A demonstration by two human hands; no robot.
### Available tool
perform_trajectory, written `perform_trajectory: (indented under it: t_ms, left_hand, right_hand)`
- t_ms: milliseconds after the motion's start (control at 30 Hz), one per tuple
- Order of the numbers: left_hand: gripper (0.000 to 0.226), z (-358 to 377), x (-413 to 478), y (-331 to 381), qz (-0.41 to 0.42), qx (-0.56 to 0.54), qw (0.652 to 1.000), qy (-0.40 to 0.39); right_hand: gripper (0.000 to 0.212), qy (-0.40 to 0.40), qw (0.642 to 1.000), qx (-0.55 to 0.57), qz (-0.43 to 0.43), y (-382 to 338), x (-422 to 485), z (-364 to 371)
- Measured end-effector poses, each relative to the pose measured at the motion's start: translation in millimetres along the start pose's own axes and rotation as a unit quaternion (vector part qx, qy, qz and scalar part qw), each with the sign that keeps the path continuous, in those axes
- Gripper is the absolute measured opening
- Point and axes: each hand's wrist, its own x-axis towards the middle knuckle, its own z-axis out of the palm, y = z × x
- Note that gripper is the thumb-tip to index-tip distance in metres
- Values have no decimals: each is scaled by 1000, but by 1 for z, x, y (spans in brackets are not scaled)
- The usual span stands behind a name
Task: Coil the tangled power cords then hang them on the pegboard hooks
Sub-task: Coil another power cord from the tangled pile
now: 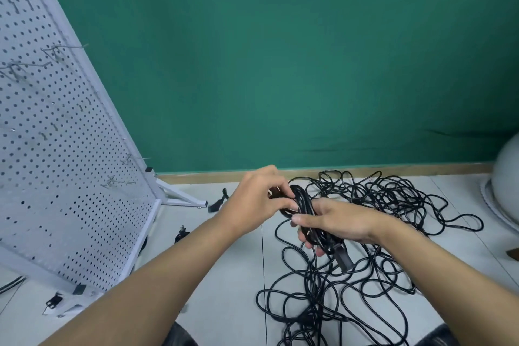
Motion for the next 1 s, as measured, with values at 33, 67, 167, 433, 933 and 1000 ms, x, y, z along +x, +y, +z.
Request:
perform_trajectory:
  t_ms: [33,67,167,433,933,1000]
  left_hand:
    - [14,2,0,1,8,3,1000,0]
    - [15,3,0,3,18,8,1000,1]
    - [20,5,2,3,33,12,999,-8]
    - [20,-14,3,-10,-13,36,996,-75]
    - [10,-19,1,-14,-125,-153,971,-131]
    - [16,-18,-3,-18,-151,-189,955,-174]
  right_hand:
    - [25,-8,1000,-7,4,0,0,0]
    - [25,-12,1000,-18,7,0,0,0]
    - [23,-9,998,-70,6,1,1,0]
    - [27,-8,1000,-3,-5,4,-2,-10]
    - [26,-102,983,-140,-53,-28,-25,13]
    - [25,-70,977,-172,-102,-30,-27,15]
